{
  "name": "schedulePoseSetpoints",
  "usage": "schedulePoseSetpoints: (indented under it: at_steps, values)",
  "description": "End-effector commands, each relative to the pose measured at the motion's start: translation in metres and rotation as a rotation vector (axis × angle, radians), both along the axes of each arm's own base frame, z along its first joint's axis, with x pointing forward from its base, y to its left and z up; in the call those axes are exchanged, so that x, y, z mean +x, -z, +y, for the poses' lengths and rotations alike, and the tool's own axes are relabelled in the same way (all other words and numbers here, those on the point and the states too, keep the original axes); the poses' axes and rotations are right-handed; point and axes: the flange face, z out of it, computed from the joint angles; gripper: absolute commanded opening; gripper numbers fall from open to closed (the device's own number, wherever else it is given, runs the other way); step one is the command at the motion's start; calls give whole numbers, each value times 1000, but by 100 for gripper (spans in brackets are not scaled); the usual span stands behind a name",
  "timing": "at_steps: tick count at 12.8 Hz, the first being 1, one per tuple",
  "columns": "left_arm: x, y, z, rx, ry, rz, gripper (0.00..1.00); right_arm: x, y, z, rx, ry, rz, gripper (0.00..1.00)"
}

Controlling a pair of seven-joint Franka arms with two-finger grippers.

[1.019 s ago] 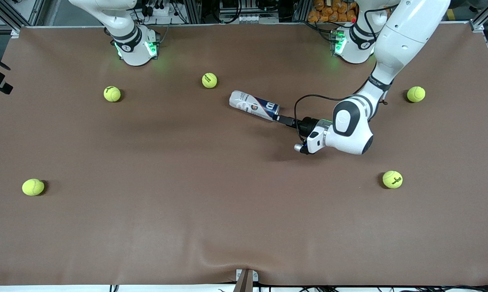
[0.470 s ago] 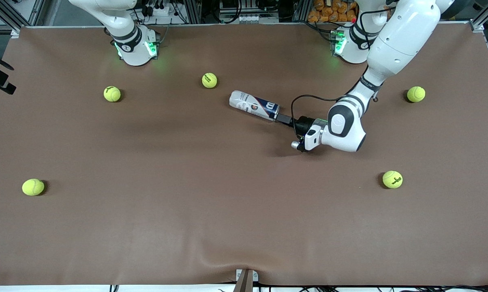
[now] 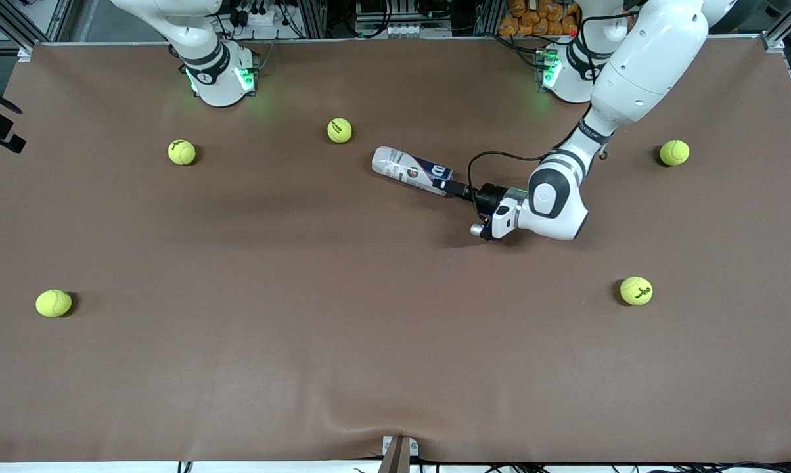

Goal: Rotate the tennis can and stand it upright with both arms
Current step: 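Grasp the can's bottom end with the left gripper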

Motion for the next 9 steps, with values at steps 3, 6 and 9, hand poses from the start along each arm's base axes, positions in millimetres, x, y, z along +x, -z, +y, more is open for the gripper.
schedulePoseSetpoints:
  at_steps: [3, 6, 9]
  values:
    - [-14, 5, -7, -11, -21, 9, 39, -1, -2, 1, 6, 12, -3, 100]
    - [-16, 9, -9, -25, -44, 36, 19, -1, -2, 1, 7, 12, -4, 100]
    - [-11, 3, -12, -73, -86, 69, 4, 0, -1, 2, 7, 8, -2, 100]
